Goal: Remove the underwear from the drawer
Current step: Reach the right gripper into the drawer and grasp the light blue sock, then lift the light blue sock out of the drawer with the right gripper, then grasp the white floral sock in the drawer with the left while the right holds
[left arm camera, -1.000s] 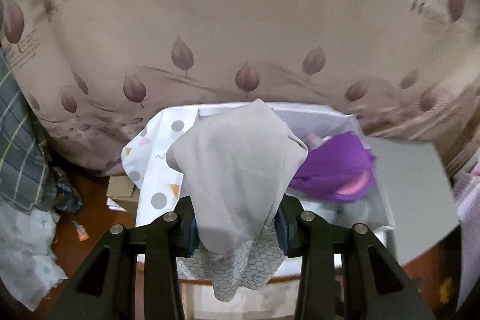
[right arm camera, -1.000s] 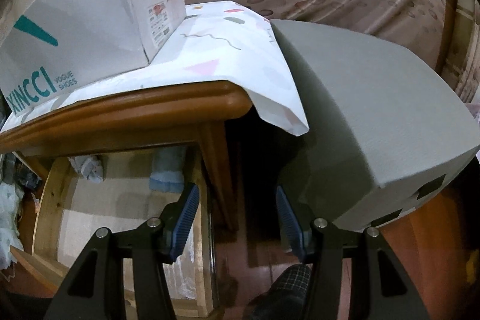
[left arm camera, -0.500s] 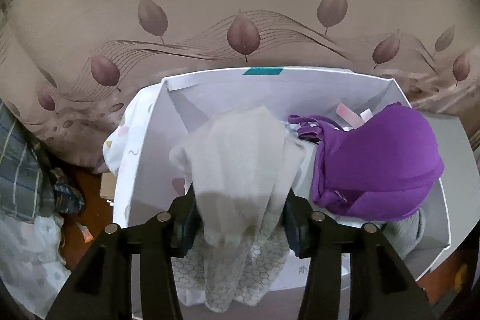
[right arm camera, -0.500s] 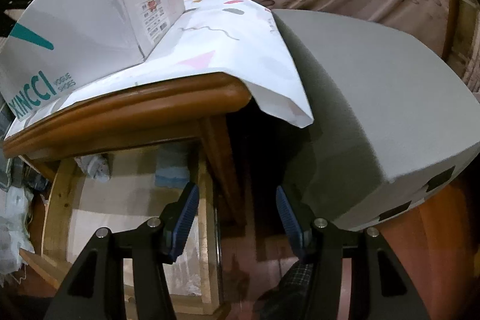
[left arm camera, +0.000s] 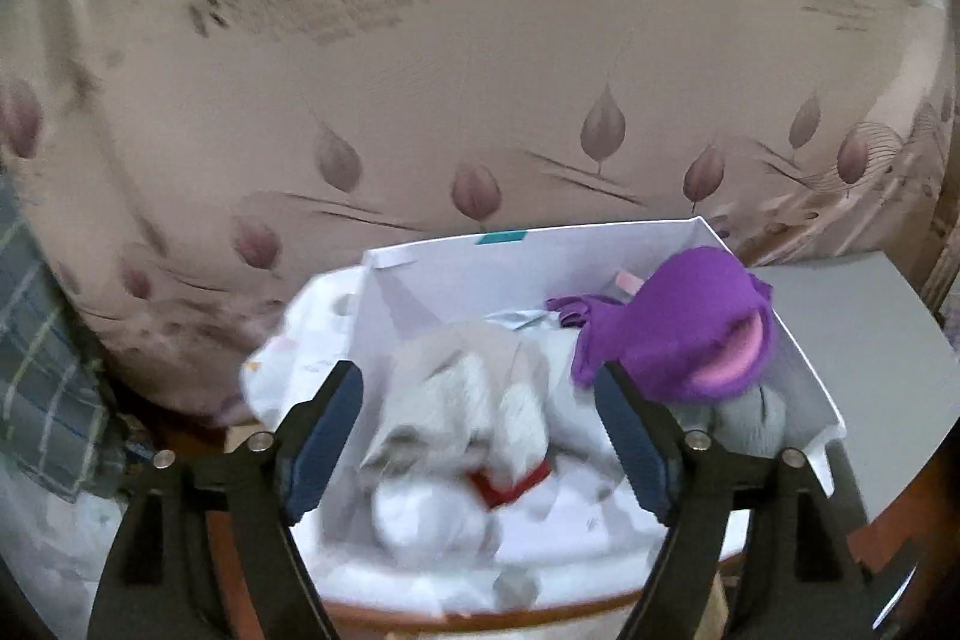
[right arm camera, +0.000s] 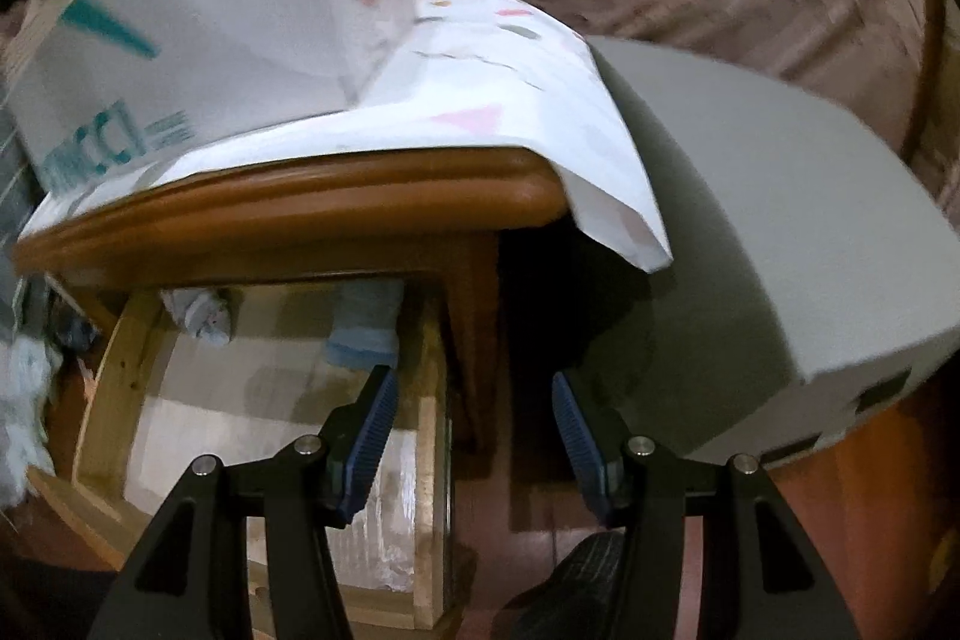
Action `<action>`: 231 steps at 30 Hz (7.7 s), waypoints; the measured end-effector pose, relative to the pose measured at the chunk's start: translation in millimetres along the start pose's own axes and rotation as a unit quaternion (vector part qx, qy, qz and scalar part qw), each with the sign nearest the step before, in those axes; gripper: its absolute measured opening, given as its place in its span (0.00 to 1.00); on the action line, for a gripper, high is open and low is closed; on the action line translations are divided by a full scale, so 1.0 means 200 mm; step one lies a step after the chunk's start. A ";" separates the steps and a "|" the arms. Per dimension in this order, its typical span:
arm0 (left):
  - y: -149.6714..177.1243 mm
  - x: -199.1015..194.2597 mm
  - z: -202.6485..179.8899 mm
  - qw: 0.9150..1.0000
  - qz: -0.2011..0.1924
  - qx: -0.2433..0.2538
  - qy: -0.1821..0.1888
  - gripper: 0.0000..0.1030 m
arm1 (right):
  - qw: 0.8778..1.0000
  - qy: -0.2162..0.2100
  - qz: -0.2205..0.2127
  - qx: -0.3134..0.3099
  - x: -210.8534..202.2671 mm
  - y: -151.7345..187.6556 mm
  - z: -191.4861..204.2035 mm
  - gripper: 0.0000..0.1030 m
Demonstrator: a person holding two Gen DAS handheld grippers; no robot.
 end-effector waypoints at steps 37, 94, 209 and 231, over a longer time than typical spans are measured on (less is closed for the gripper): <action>1.22 -0.27 0.93 0.947 0.070 -0.268 -0.164 0.84 | 0.374 0.081 0.102 -0.918 0.62 0.74 0.92 0.53; 1.23 -0.25 0.90 0.954 0.088 -0.251 -0.140 0.84 | 0.548 0.021 0.190 -0.814 0.81 0.44 1.56 0.31; 2.18 0.66 -0.25 0.514 -0.068 0.852 -0.080 0.54 | 0.983 -0.112 -0.129 0.069 -0.10 -0.34 0.08 0.36; 2.23 0.99 -0.25 0.418 -0.031 0.903 -0.095 0.62 | 0.987 -0.105 -0.109 0.049 -0.05 -0.34 0.10 0.36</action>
Point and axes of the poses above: each gripper's, at about its wrist camera, not at the fingertips, and x roughly the way its jaws point, z to its left, y to its underside, the point moved 1 cm from there along x, roughly the way its jaws point, and after that the axes turned 9 degrees about -z, right-handed, at the moved point
